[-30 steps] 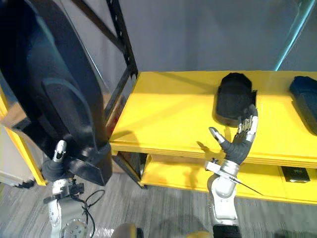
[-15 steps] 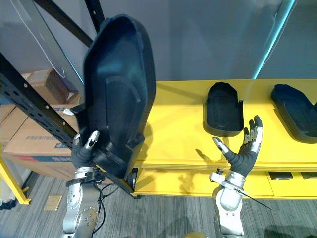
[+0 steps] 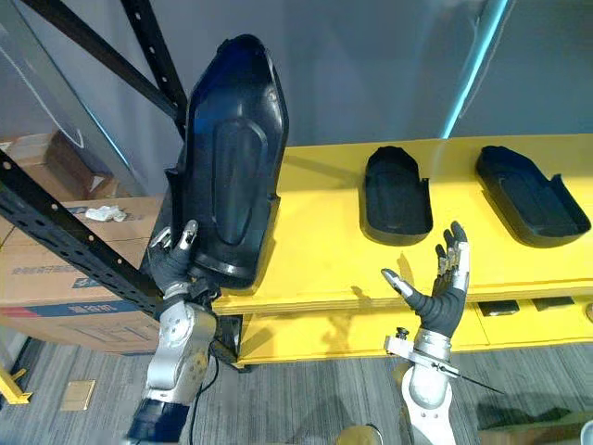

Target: Walk over and take plastic housings, then place them on the shelf

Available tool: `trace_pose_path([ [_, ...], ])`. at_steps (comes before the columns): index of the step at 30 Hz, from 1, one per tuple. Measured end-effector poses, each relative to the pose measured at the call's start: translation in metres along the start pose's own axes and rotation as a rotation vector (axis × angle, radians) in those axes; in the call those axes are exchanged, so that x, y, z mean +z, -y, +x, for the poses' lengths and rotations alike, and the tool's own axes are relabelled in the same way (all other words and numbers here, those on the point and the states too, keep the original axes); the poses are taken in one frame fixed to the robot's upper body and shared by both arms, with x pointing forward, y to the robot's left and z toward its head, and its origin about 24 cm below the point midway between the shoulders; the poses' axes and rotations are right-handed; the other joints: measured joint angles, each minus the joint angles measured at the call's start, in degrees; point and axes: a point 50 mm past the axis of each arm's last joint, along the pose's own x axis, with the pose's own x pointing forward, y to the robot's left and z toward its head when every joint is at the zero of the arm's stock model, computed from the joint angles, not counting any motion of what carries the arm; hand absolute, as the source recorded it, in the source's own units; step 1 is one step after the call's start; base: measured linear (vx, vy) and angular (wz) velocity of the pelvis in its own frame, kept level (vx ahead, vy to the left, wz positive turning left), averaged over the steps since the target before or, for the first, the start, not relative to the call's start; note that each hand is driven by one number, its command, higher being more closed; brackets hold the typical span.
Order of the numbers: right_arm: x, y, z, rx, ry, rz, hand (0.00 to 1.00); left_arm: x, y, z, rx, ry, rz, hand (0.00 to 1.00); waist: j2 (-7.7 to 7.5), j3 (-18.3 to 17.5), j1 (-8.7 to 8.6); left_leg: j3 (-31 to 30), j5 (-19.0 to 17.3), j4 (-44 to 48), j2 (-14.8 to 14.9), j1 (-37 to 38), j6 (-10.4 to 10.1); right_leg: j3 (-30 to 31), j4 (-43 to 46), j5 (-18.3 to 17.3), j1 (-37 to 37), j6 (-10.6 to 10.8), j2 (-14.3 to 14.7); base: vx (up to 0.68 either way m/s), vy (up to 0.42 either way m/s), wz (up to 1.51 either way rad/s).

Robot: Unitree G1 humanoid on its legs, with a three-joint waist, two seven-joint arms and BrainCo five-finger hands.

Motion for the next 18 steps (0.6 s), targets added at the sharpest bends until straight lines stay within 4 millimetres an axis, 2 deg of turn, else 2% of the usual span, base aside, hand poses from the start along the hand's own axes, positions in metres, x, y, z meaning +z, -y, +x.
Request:
trace_pose_path([
  [2, 0.000, -0.002, 0.000, 0.022, -0.005, 0.017, 0.00, -0.002, 0.006, 0.012, 0.029, -0.017, 0.018, 1.00, -0.20, 0.2, -1.12, 0.1, 0.0, -0.1, -0.1, 0.1, 0.0, 0.3, 0.0, 0.1, -0.1, 0.1, -0.1, -0.05, 0.010, -0.06],
  [6, 0.000, -0.005, 0.000, 0.060, -0.008, 0.041, 0.00, -0.001, 0.017, 0.031, 0.077, -0.034, 0.017, 1.00, -0.08, 1.1, -1.79, 1.6, 0.3, -0.2, -0.3, 0.1, 0.2, 1.7, 0.0, 0.2, -1.1, 0.2, -0.1, -0.04, 0.009, -0.17],
  [10, 0.002, -0.006, 0.001, 0.103, 0.005, 0.035, 0.00, -0.004, 0.022, 0.052, 0.142, -0.091, 0.054, 1.00, 0.39, 2.6, -3.99, 2.6, 1.5, -1.8, -0.5, 0.4, 0.2, 2.8, 0.6, 0.2, -2.4, 0.3, 0.0, -0.04, -0.005, -0.09],
  [16, 0.002, -0.006, 0.001, 0.171, 0.001, 0.033, 0.00, -0.020, 0.009, 0.064, 0.239, -0.203, 0.177, 1.00, 0.88, 3.0, -6.62, 4.4, 1.6, -1.8, -0.5, 1.2, 0.1, 4.8, 0.6, 0.2, -2.7, 0.3, 0.1, -0.01, 0.005, -0.15],
  [18, 0.002, -0.006, 0.000, 0.190, -0.005, 0.035, 0.00, -0.018, 0.008, 0.069, 0.245, -0.214, 0.191, 1.00, 1.06, 3.1, -7.10, 4.4, 1.6, -1.5, -0.5, 1.2, 0.1, 4.9, 0.7, 0.2, -2.7, 0.2, 0.1, 0.00, 0.000, 0.00],
])
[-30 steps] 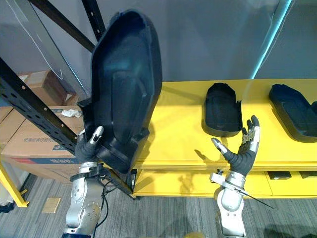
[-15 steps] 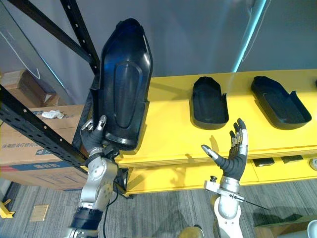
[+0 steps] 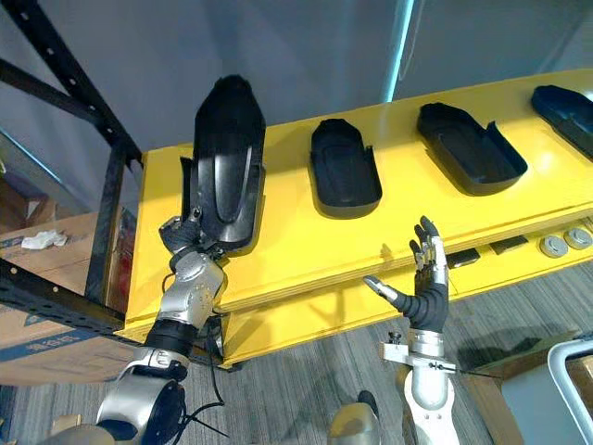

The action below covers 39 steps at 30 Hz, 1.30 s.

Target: Walk over and take plastic housings, then place them on the shelf

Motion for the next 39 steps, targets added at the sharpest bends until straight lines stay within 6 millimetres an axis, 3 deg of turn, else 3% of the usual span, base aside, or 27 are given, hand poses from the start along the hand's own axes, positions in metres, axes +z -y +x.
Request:
trace_pose_path([
  [9, 0.001, -0.004, 0.002, 0.046, 0.007, 0.002, 0.00, 0.019, 0.006, 0.013, 0.071, 0.012, 0.006, 1.00, -0.45, 2.6, -0.59, 0.2, 0.0, 0.8, 0.4, -1.1, 0.0, 1.1, 0.9, 0.0, -1.4, -0.1, 0.5, -0.05, -0.009, -0.03],
  [16, 0.003, -0.003, 0.006, 0.049, 0.022, 0.006, 0.00, 0.043, -0.005, 0.025, 0.177, 0.071, -0.011, 1.00, -0.81, 4.5, -1.93, 0.1, 0.0, 2.6, 0.6, -3.1, 0.0, 1.4, 2.1, 0.0, -3.4, -0.1, 0.5, -0.02, -0.002, -0.01],
  [27, 0.002, -0.001, 0.006, 0.020, 0.017, 0.029, 0.00, 0.047, -0.011, 0.034, 0.221, 0.049, 0.030, 1.00, -0.63, 5.4, -1.95, -0.3, 0.0, 2.7, 0.7, -3.2, 0.0, 0.9, 2.7, -0.1, -3.2, -0.1, 0.4, -0.01, -0.001, 0.01],
  [28, 0.002, -0.001, 0.006, 0.017, 0.017, 0.029, 0.00, 0.047, -0.011, 0.035, 0.217, 0.046, 0.034, 0.00, -0.66, 5.4, -1.95, -0.3, 0.0, 2.7, 0.7, -3.2, 0.0, 0.9, 2.8, -0.1, -3.2, -0.1, 0.4, 0.00, 0.000, 0.00],
  [39, 0.001, 0.000, 0.006, 0.013, 0.011, 0.029, 0.00, 0.045, -0.011, 0.037, 0.178, 0.036, 0.042, 0.00, -0.94, 5.6, -1.95, -1.3, 0.0, 3.1, 0.6, -3.3, 0.0, 0.6, 3.7, -0.4, -3.2, 0.0, 0.2, -0.01, -0.003, 0.01],
])
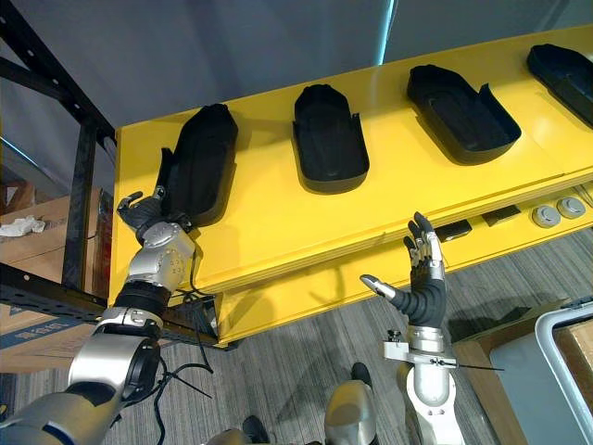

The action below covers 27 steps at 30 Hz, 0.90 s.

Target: Walk over and take plastic housings, then place them on the shelf

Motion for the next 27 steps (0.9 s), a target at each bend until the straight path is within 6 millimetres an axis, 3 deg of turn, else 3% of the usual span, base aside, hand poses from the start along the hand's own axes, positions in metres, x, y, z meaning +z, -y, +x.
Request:
trace_pose_path([
  [12, -0.001, 0.001, -0.002, -0.007, -0.010, -0.003, 0.00, 0.000, 0.000, -0.001, -0.003, 0.002, -0.066, 0.00, 0.00, 0.0, -0.04, -0.1, 0.0, 0.1, -0.2, 0.2, 0.0, 0.0, 0.2, 0.0, 0.0, 0.1, -0.3, 0.00, 0.000, 0.00],
  [20, 0.000, 0.000, -0.005, -0.020, 0.008, 0.009, 0.00, 0.007, -0.006, -0.007, -0.015, 0.148, -0.074, 0.00, 0.01, 0.0, 0.01, -0.2, 0.1, -0.5, -0.3, 0.3, 0.1, -0.2, 0.1, 0.0, 0.0, 0.1, -0.3, 0.00, 0.000, 0.01],
  [23, 0.003, -0.003, -0.005, -0.029, 0.035, 0.003, 0.00, 0.023, -0.005, -0.029, -0.130, 0.278, -0.197, 0.00, 0.06, 0.0, 0.34, -0.8, 0.3, -0.6, -0.4, 0.3, 0.4, -1.3, 0.0, 0.0, 0.6, 0.1, -0.4, 0.00, -0.001, 0.14],
  [27, 0.004, -0.002, -0.004, -0.037, 0.042, 0.009, 0.00, 0.033, -0.012, -0.094, -0.510, 0.443, -0.332, 0.00, 1.11, -1.3, 2.34, -2.2, 0.3, -1.2, -0.4, 1.3, 0.5, -3.2, -1.4, 0.0, 3.2, 0.1, -0.6, 0.04, 0.002, 0.18],
])
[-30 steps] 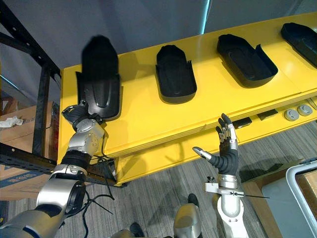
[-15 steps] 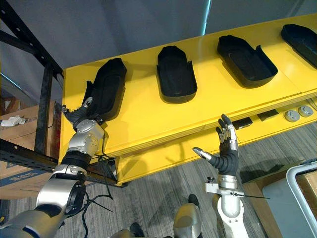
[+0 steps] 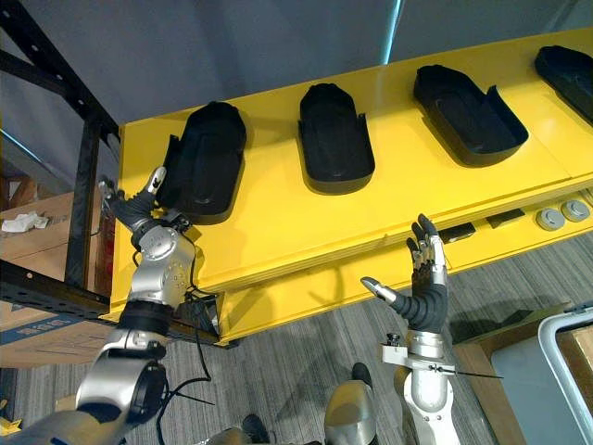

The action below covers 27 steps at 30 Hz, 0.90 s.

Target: Walk over and take plastic housings, then place them on the shelf

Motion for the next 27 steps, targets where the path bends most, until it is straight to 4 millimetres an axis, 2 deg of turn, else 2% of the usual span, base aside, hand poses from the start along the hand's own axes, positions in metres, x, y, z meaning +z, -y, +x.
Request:
trace_pose_path([
  [2, 0.002, 0.003, 0.002, -0.022, 0.005, -0.005, 0.00, 0.010, 0.001, -0.041, -0.186, 0.007, -0.055, 0.00, 1.54, -2.9, 1.48, -1.6, 0.0, -0.5, -0.2, -0.1, 0.0, -1.9, -1.5, 0.1, 1.6, 0.1, -0.2, 0.07, 0.000, 0.33],
  [3, 0.004, 0.003, 0.003, -0.029, 0.010, 0.000, 0.00, 0.012, -0.002, -0.049, -0.225, 0.007, -0.061, 0.00, 1.89, -3.5, 1.79, -2.1, 0.0, -0.6, -0.1, 0.0, 0.0, -2.6, -1.7, 0.1, 2.2, 0.1, -0.2, 0.05, -0.012, 0.43],
  [5, 0.010, 0.005, 0.008, -0.044, 0.038, 0.013, 0.00, 0.020, -0.018, -0.070, -0.326, 0.013, -0.054, 0.00, 2.68, -5.6, 3.79, -2.9, 0.1, -0.7, -0.1, -0.1, 0.1, -3.6, -2.8, 0.1, 3.2, 0.1, -0.2, 0.02, -0.011, 0.23],
  [10, 0.013, 0.009, 0.012, -0.065, 0.050, 0.005, 0.00, 0.019, -0.041, -0.100, -0.451, -0.051, -0.010, 0.00, 2.63, -7.1, 6.24, -6.1, 1.1, -1.7, -0.2, -1.2, 0.1, -7.6, -5.1, 0.3, 6.0, 0.4, 0.0, -0.05, -0.027, 0.33],
  [11, 0.012, 0.009, 0.012, -0.067, 0.048, 0.007, 0.00, 0.017, -0.046, -0.103, -0.446, -0.071, -0.007, 0.00, 2.60, -7.5, 6.27, -6.2, 1.1, -1.8, -0.2, -1.2, 0.1, -7.9, -5.2, 0.3, 5.9, 0.4, 0.0, -0.04, -0.019, 0.24],
  [15, 0.011, 0.009, 0.009, -0.094, 0.034, 0.014, 0.00, 0.006, -0.078, -0.122, -0.348, -0.190, 0.040, 0.00, 1.80, -8.4, 8.35, -6.5, 1.4, -2.4, -0.3, -1.3, 0.1, -8.5, -6.5, 0.9, 6.7, 0.4, 0.1, -0.01, 0.000, 0.07],
  [17, 0.002, 0.011, 0.004, -0.115, -0.008, 0.005, 0.00, -0.012, -0.099, -0.135, -0.245, -0.294, 0.086, 0.00, 1.08, -10.1, 9.04, -8.1, 1.8, -2.7, -0.6, -2.6, 0.1, -10.0, -7.1, 1.0, 6.7, 0.4, 0.0, 0.02, -0.005, 0.32],
  [21, -0.010, 0.014, 0.004, -0.107, -0.066, 0.005, 0.00, -0.045, -0.127, -0.159, -0.178, -0.468, 0.252, 0.00, 0.14, -10.6, 10.60, -9.3, 3.2, -4.4, -0.5, -3.1, -0.2, -11.7, -7.5, 1.1, 6.6, 0.3, 0.3, 0.03, -0.016, 0.24],
  [23, -0.021, 0.016, 0.009, -0.097, -0.118, 0.003, 0.00, -0.063, -0.144, -0.179, -0.147, -0.594, 0.300, 0.00, -0.65, -10.8, 11.40, -9.8, 3.2, -4.5, -0.6, -3.1, -0.3, -12.2, -7.5, 1.1, 6.7, 0.3, 0.3, 0.03, -0.001, 0.09],
  [27, -0.036, 0.020, 0.027, -0.140, -0.178, 0.016, 0.00, -0.090, -0.160, -0.213, -0.180, -0.764, 0.421, 0.00, -1.31, -11.2, 12.05, -10.5, 3.8, -5.6, -0.9, -3.1, -0.4, -12.6, -7.5, 1.1, 6.7, 0.3, 0.1, 0.01, 0.009, 0.07],
])
